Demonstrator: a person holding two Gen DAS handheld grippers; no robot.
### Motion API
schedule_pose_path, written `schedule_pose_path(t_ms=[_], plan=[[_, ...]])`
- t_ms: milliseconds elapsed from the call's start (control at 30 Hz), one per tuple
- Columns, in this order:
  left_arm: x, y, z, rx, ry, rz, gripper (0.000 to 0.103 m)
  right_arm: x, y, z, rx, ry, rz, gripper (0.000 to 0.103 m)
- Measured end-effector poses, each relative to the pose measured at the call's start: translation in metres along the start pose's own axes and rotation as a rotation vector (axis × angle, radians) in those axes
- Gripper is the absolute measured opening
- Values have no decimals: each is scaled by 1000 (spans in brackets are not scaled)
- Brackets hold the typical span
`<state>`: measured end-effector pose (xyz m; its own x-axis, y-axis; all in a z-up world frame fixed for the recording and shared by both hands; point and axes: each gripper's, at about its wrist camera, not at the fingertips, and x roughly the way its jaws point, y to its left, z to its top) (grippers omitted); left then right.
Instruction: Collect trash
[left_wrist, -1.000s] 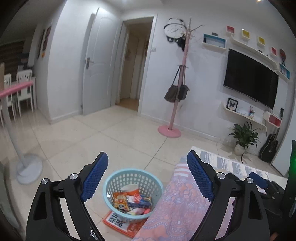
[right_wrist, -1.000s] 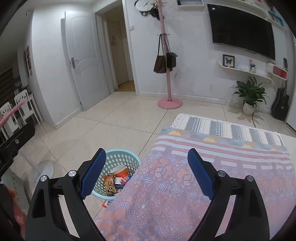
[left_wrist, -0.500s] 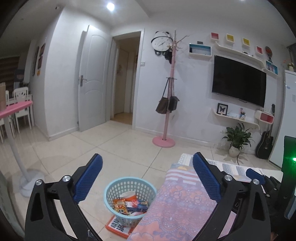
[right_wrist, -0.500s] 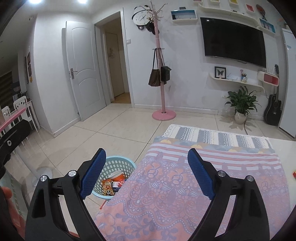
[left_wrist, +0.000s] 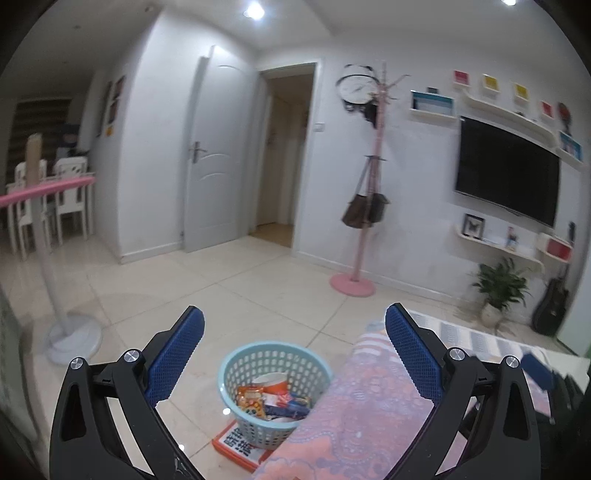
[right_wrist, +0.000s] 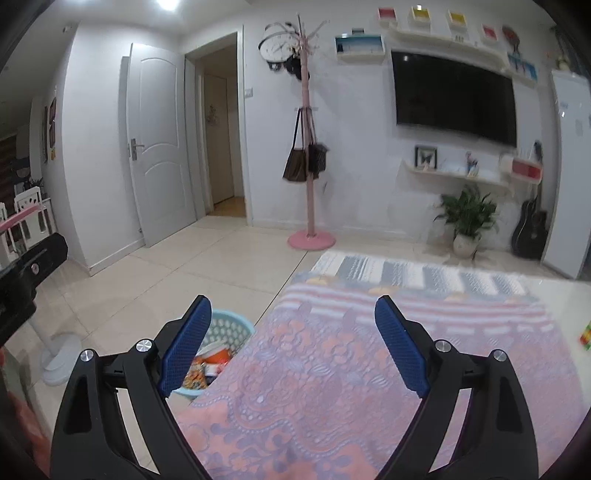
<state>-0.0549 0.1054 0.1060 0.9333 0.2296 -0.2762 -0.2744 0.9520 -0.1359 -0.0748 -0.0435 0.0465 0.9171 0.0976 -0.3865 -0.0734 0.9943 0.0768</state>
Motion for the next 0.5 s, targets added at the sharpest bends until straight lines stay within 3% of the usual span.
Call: schedule_pose_path(t_ms=[100,367,500], plan=[[17,5,-10,12,17,47,95,18,3,-10,31,19,-3,94],[46,26,-22,32,70,180,95,52,10,-35,89,-30,-85,95],[57,35,-28,28,122,178,95,57,20,-43,27,-46,-128,95]])
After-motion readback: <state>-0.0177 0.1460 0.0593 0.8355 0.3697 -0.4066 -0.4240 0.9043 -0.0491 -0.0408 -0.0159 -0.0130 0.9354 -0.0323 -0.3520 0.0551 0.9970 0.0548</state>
